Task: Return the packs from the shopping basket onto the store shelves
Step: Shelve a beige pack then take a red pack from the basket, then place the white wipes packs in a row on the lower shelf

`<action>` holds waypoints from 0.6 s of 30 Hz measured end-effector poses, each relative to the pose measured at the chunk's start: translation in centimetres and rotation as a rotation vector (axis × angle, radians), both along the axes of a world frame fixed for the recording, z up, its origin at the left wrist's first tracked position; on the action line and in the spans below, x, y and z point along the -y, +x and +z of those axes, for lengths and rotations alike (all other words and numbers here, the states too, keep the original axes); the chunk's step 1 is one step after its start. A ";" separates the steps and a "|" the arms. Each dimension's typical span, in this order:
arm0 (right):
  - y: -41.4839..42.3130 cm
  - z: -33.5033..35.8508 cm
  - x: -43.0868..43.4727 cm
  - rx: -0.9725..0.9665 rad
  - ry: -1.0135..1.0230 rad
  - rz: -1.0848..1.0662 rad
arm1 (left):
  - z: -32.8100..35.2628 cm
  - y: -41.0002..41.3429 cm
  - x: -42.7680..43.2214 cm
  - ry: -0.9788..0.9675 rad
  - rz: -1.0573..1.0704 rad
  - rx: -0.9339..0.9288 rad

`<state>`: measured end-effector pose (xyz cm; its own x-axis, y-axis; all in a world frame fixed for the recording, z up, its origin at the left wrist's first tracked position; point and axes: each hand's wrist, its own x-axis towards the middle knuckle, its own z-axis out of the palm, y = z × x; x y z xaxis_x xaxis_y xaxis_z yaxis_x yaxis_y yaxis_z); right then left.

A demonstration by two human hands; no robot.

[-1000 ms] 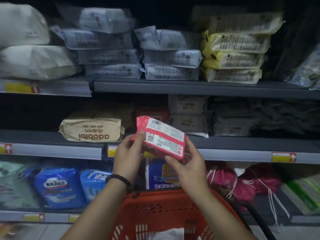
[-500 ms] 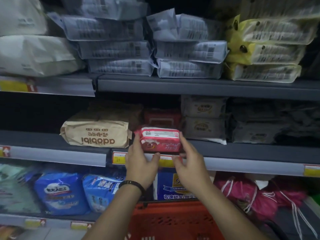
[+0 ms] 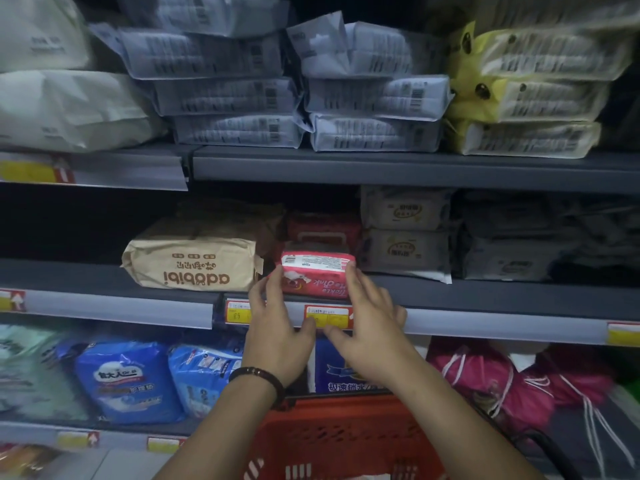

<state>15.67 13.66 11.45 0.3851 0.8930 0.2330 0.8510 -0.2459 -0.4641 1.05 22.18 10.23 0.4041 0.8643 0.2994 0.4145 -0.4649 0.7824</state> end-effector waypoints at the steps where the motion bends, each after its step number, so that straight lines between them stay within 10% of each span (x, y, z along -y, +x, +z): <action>1: 0.2 0.1 0.1 -0.002 -0.009 0.011 | -0.1 -0.1 -0.1 0.001 -0.019 -0.014; 7: 0.5 -0.4 3.1 -0.180 0.268 -0.146 | 0.5 -1.8 2.1 -0.079 -0.004 -0.032; 11: 1.0 -3.2 6.7 -0.262 0.410 -0.239 | 0.1 -3.1 4.9 -0.054 -0.176 -0.360; 18: 2.8 -11.1 13.5 -0.085 -0.453 0.007 | -1.4 -4.5 11.6 -0.175 -0.833 -1.122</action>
<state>18.50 0.19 0.39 0.3795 0.9001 -0.2141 0.8169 -0.4346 -0.3793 -3.46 10.57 8.83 0.7571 0.2487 -0.6040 0.5032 -0.8117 0.2965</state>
